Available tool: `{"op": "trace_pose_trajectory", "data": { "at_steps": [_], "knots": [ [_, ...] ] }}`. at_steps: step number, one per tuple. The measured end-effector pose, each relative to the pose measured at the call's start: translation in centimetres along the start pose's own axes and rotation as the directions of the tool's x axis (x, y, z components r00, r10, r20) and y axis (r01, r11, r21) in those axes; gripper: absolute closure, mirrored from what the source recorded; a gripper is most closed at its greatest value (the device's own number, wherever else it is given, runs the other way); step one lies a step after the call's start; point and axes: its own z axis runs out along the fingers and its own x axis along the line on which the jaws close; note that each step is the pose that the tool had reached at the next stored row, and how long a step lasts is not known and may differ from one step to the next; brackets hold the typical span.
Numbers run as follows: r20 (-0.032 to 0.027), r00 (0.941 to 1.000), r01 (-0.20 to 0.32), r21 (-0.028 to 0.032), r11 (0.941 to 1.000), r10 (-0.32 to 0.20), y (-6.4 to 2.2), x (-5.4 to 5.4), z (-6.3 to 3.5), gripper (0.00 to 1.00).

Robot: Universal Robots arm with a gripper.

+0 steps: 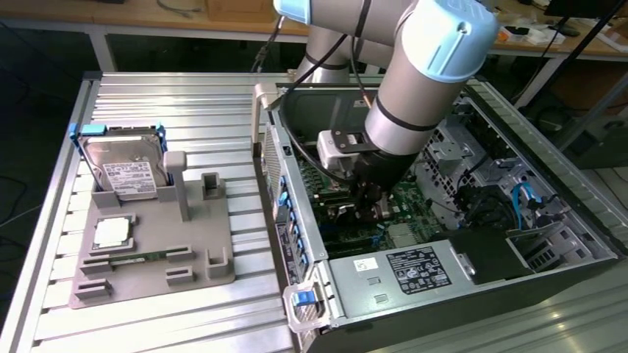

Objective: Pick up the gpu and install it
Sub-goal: 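Insert the gpu into the slot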

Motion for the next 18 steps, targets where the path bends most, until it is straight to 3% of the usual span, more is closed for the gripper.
{"op": "trace_pose_trajectory", "data": {
  "at_steps": [2, 4, 5, 7, 8, 10, 11, 12, 18],
  "knots": [
    [0.0006, 1.0, 0.0, 0.0001, 1.0, 0.0, -0.01, 0.0, 0.07, 0.73],
    [0.0009, 1.0, 0.0, 0.0015, 1.0, 0.0, -0.01, 0.0, 0.77, 0.73],
    [0.0008, 1.0, 0.0, 0.0014, 1.0, 0.0, -0.02, 0.0, 0.74, 0.65],
    [0.001, 1.0, 0.0, 0.0054, 1.0, 0.0, 0.01, -0.1, -0.44, 0.65],
    [0.0012, 1.0, 0.001, 0.0251, 0.9997, -0.001, 0.08, -0.3, -2.09, 0.65],
    [0.0013, 1.0, 0.001, 0.0258, 0.9997, -0.001, 0.09, -0.3, -2.1, 0.89],
    [0.0012, 1.0, 0.001, 0.0265, 0.9996, -0.001, 0.11, -0.3, -2.74, 0.89],
    [0.0016, 1.0, 0.002, 0.0379, 0.9993, -0.002, 0.19, -0.5, -3.15, 0.89],
    [0.002, 1.0, 0.002, 0.0402, 0.9992, -0.002, 0.2, -0.6, -3.14, 0.89]
  ]
}}
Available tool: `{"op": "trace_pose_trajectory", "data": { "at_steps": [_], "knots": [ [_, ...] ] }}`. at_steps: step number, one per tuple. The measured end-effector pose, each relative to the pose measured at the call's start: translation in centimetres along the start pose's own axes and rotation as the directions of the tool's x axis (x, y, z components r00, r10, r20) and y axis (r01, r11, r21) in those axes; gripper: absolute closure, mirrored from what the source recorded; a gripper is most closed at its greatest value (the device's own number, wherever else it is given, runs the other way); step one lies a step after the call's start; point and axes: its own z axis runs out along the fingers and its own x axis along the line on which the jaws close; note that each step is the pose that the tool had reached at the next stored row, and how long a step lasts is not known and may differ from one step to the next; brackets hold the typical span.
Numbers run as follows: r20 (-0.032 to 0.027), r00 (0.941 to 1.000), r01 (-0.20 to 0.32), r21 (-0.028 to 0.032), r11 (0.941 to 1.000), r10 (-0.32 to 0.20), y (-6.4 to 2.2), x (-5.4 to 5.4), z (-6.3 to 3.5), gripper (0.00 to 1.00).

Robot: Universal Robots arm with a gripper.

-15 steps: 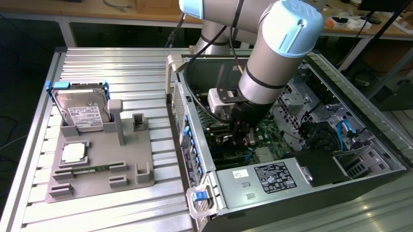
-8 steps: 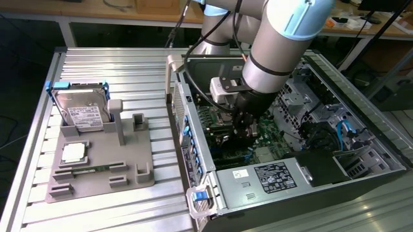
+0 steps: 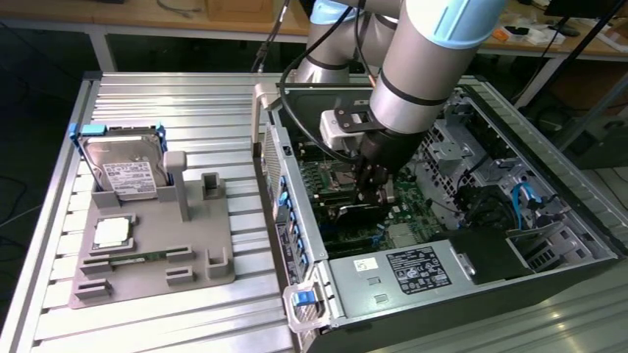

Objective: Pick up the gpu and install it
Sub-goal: 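Insert the gpu into the slot, then press down on the gpu until it lock into place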

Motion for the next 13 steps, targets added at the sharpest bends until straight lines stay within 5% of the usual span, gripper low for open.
{"op": "trace_pose_trajectory", "data": {
  "at_steps": [13],
  "knots": [
    [0.0, 1.0, 0.0, 0.0007, 1.0, 0.0, 0.2, 0.0, -0.01, 0.89]
  ]
}}
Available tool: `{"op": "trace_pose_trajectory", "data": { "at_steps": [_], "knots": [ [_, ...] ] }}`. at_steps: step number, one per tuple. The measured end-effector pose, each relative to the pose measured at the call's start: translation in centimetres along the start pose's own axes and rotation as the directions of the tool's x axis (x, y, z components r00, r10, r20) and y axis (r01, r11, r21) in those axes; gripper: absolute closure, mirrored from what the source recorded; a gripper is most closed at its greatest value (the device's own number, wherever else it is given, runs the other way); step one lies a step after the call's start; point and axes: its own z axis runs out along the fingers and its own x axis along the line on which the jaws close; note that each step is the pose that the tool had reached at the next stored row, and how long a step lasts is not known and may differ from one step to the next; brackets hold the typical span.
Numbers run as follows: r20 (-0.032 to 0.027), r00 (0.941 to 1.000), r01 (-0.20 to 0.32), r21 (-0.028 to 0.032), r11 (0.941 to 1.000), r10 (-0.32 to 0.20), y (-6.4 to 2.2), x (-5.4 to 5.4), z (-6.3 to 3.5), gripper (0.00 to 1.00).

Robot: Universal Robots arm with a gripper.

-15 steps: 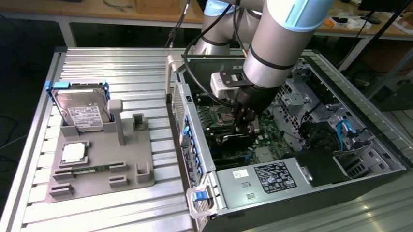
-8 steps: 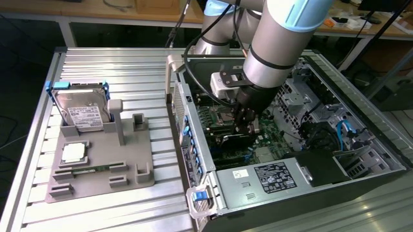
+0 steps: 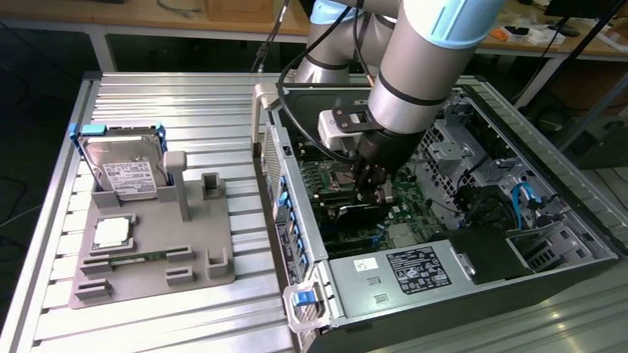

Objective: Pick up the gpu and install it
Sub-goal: 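Press down on the gpu until it lock into place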

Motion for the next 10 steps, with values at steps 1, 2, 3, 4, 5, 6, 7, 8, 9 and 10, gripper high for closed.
{"op": "trace_pose_trajectory", "data": {
  "at_steps": [1, 2, 3, 4, 5, 6, 7, 8, 9, 10],
  "knots": [
    [0.0001, 1.0, 0.0, 0.0019, 1.0, 0.0, 0.28, 0.0, -0.01, 0.89],
    [0.0001, 1.0, 0.0, 0.004, 1.0, 0.0, 0.47, 0.0, -0.01, 0.89],
    [0.0001, 1.0, 0.001, 0.0086, 1.0, -0.001, 0.97, 0.0, -0.03, 0.89],
    [0.0002, 1.0, 0.001, 0.011, 0.9999, -0.001, 1.21, 0.0, -0.03, 0.89],
    [0.0002, 1.0, 0.001, 0.0132, 0.9999, -0.001, 1.51, 0.0, -0.04, 0.89],
    [0.0003, 1.0, 0.001, 0.0143, 0.9999, -0.001, 1.71, 0.0, -0.04, 0.89],
    [0.0002, 1.0, 0.001, 0.0157, 0.9999, -0.001, 1.98, 0.0, -0.05, 0.89],
    [0.0003, 1.0, 0.001, 0.0172, 0.9999, -0.001, 2.29, 0.0, -0.06, 0.89],
    [0.0004, 1.0, 0.001, 0.0187, 0.9998, -0.001, 2.65, 0.0, -0.07, 0.89],
    [0.0004, 1.0, 0.001, 0.0201, 0.9998, -0.001, 3.01, 0.0, -0.08, 0.89]
  ]
}}
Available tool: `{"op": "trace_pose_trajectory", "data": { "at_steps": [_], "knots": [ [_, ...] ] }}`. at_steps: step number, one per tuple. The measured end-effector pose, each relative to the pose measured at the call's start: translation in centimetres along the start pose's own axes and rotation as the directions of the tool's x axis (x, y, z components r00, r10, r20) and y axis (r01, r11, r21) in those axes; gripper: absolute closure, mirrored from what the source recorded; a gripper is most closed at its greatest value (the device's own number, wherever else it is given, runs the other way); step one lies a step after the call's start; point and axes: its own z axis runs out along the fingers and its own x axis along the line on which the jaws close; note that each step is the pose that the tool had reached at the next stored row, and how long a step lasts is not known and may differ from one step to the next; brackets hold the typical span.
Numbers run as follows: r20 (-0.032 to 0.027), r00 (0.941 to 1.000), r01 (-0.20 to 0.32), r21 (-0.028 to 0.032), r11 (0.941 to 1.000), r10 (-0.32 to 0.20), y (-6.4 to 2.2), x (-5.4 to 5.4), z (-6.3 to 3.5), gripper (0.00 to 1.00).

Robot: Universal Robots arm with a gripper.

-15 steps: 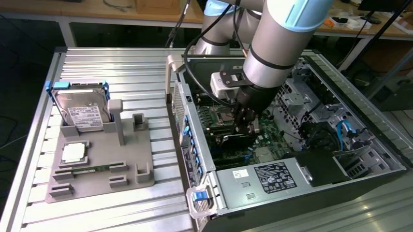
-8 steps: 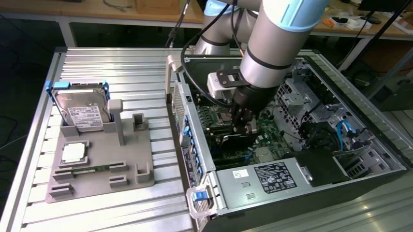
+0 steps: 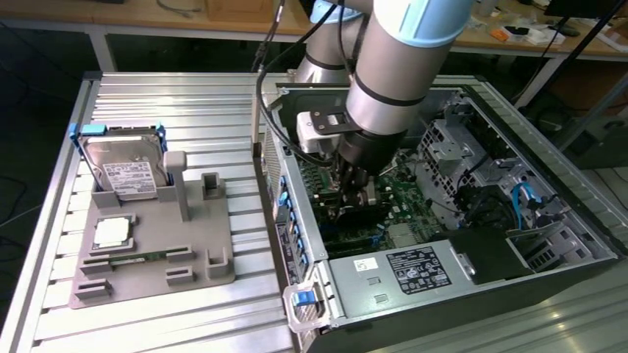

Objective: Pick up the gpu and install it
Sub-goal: 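Press down on the gpu until it lock into place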

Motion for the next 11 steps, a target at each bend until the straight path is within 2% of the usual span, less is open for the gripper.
{"op": "trace_pose_trajectory", "data": {
  "at_steps": [5, 8, 9, 11],
  "knots": [
    [0.0, 1.0, 0.0, 0.0031, 1.0, 0.0, 1.12, 0.0, -0.04, 0.89],
    [0.0002, 1.0, 0.001, 0.0119, 0.9999, -0.001, 2.83, 0.0, -0.09, 0.89],
    [0.0002, 1.0, 0.001, 0.0133, 0.9999, -0.001, 3.1, 0.0, -0.1, 0.89],
    [0.0002, 1.0, 0.001, 0.0134, 0.9999, -0.001, 3.13, 0.0, -0.1, 0.89]
  ]
}}
